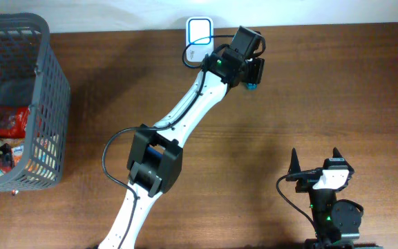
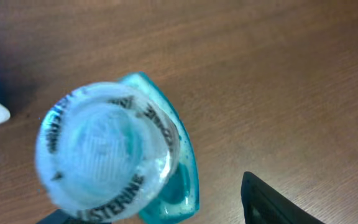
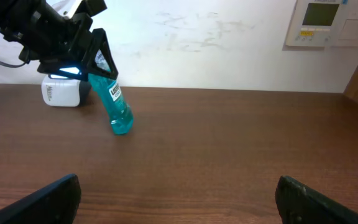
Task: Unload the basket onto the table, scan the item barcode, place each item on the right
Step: 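Set the bottle upright on the table right of the scanner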
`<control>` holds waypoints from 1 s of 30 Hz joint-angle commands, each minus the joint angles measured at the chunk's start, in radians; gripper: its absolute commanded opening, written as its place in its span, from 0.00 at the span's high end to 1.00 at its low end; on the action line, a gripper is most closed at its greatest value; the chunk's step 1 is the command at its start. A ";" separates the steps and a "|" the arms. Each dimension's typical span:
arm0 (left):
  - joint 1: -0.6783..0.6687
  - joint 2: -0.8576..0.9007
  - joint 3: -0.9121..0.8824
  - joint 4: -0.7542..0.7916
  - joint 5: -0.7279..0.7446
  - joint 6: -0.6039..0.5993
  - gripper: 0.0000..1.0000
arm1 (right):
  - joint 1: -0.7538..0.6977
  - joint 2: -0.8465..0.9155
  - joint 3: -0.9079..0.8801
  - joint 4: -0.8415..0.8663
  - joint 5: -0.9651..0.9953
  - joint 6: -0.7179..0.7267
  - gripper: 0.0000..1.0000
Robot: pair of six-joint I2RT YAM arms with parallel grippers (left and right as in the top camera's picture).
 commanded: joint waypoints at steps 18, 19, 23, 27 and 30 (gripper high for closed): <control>-0.012 0.003 0.024 0.069 0.005 0.002 0.31 | -0.005 -0.006 -0.007 -0.005 0.015 0.000 0.02; -0.014 0.003 0.024 0.074 0.005 0.002 0.31 | -0.005 -0.006 -0.007 -0.004 0.015 0.000 0.02; -0.016 0.003 0.024 0.097 0.005 0.002 0.30 | -0.005 -0.006 -0.007 -0.005 0.015 0.000 0.02; -0.017 0.003 0.024 0.097 0.026 0.002 0.30 | -0.005 -0.006 -0.007 -0.004 0.015 0.000 0.02; -0.018 0.003 0.024 0.098 0.028 0.002 0.30 | -0.005 -0.006 -0.007 -0.004 0.015 0.000 0.02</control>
